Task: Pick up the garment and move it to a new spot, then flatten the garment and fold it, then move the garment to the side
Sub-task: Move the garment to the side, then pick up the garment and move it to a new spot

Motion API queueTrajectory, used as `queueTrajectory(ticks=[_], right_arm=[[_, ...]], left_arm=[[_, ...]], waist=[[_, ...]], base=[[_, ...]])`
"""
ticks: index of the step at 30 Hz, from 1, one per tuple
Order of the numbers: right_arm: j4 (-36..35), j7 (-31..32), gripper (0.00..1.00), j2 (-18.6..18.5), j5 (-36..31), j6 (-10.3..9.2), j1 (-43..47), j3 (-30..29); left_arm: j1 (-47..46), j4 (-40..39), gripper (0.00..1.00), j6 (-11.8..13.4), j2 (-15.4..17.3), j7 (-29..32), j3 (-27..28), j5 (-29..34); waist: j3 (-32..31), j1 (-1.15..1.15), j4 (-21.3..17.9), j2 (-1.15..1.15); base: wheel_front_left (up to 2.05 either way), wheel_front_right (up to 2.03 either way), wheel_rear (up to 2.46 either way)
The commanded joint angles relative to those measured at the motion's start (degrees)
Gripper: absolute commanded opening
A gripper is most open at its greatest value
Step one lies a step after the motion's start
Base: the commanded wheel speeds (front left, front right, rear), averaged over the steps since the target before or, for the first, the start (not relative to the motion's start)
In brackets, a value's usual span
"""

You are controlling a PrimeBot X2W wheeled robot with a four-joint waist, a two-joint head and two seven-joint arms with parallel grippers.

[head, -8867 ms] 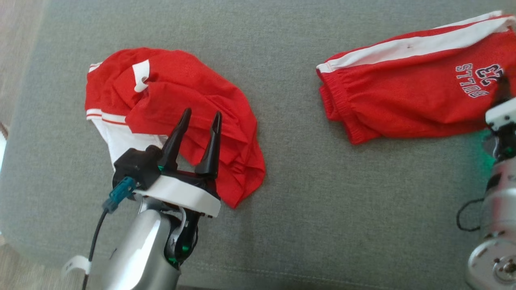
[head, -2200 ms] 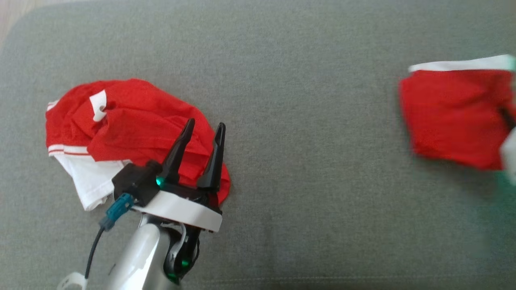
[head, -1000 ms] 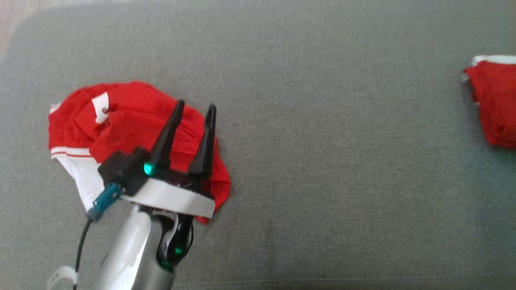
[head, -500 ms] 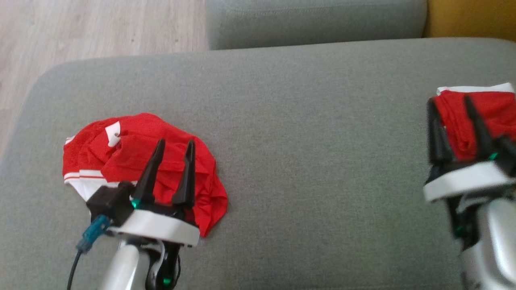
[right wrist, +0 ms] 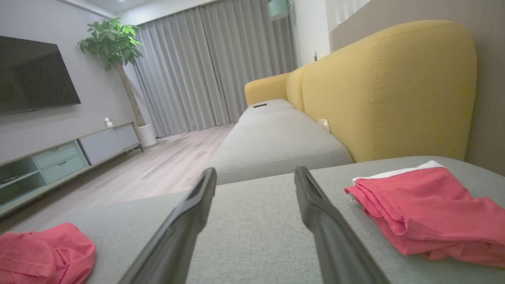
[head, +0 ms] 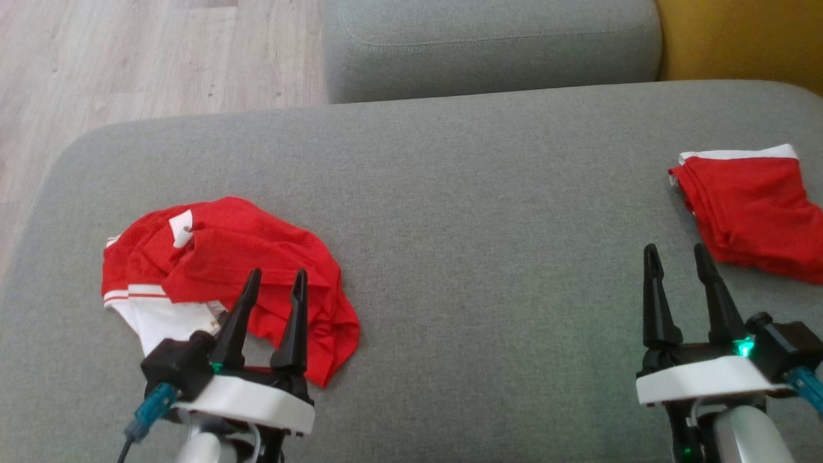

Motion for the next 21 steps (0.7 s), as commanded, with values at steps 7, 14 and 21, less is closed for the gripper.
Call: queueTrajectory(ticks=[7, 14, 21], right_arm=[[-1.71, -1.05, 1.0, 0.12, 0.37, -0.04, -2.37, 1.11], [-1.49, -1.15, 1.0, 0.18, -0.01, -0.04, -2.16, 0.74], [-1.18, -1.19, 1.0, 0.19, 0.29, -0.04, -2.02, 0.71]], left_arm=[[-1.85, -1.9, 1.0, 0.04, 0.15, -0.51, 2.19, -0.17], [-1.8, -1.67, 1.0, 0.2, 0.15, -0.51, 1.69, -0.49], [-1.93, -1.27, 1.0, 0.11, 0.15, -0.51, 1.47, -0.54]], waist=[[-0.08, 0.0, -0.07, 0.0], [0.0, 0.0, -0.05, 0.0], [0.02, 0.0, 0.69, 0.0]], base=[[0.0, 0.0, 0.0], [0.0, 0.0, 0.0], [0.0, 0.0, 0.0]])
